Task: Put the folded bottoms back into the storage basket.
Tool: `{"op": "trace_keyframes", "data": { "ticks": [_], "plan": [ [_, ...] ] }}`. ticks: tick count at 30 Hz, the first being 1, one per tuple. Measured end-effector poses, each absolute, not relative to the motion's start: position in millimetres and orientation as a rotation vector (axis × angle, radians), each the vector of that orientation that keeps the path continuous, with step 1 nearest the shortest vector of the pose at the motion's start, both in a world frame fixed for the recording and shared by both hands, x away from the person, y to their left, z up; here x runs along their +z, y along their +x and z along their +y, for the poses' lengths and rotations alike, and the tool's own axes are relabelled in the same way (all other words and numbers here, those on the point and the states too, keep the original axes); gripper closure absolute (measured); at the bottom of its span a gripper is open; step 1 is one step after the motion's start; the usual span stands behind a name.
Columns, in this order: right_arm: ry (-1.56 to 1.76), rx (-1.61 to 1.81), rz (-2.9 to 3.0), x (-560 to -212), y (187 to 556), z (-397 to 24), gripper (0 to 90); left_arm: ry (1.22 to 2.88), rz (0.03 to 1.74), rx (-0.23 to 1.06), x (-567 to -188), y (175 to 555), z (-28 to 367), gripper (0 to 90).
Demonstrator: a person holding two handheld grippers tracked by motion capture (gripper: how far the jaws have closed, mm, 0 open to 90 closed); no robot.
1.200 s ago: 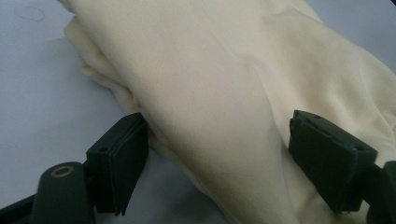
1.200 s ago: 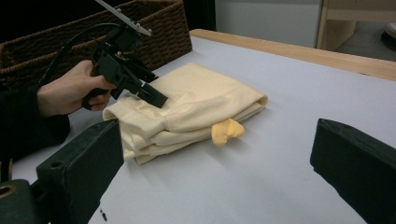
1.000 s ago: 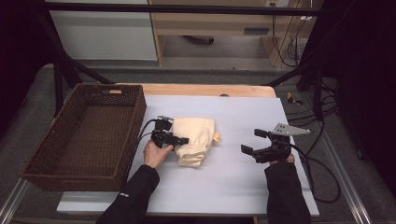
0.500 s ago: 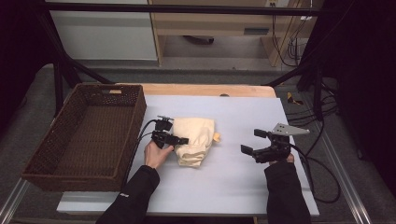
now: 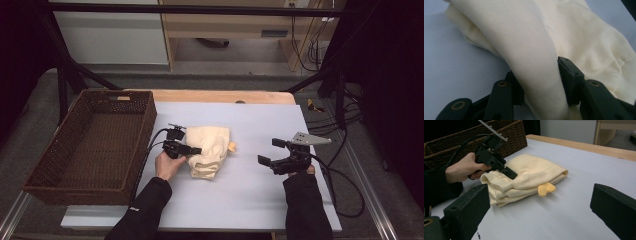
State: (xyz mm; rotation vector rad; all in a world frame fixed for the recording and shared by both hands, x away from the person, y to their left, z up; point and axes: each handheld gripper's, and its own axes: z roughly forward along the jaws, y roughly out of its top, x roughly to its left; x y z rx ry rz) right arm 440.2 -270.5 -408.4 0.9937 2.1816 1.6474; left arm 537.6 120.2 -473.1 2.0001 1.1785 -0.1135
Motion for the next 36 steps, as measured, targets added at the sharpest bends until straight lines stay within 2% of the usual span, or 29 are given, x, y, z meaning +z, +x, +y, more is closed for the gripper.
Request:
{"op": "trace_keyframes", "data": {
  "ticks": [4, 7, 12, 18, 36],
  "plan": [
    [0.995, 1.646, 2.184, -408.5, 440.2, -270.4, 3.0, 2.001, 1.174, -0.113, -473.3, 537.6, 120.3, 59.4],
    [0.993, 1.649, 2.18, -408.3, 440.1, -270.6, 3.0, 1.991, 1.191, -0.12, -472.7, 537.9, 120.5, 65.1],
    [0.993, 1.648, 2.18, -408.2, 440.0, -270.7, 3.0, 1.967, 1.208, -0.153, -473.5, 539.6, 123.0, 67.3],
    [0.993, 1.647, 2.182, -408.4, 440.2, -270.7, 3.0, 1.969, 1.207, -0.136, -470.9, 538.5, 122.3, 70.3],
    [0.994, 1.648, 2.18, -408.2, 439.9, -271.4, 3.0, 1.943, 1.178, -0.1, -459.8, 533.2, 122.3, 71.4]
  ]
}}
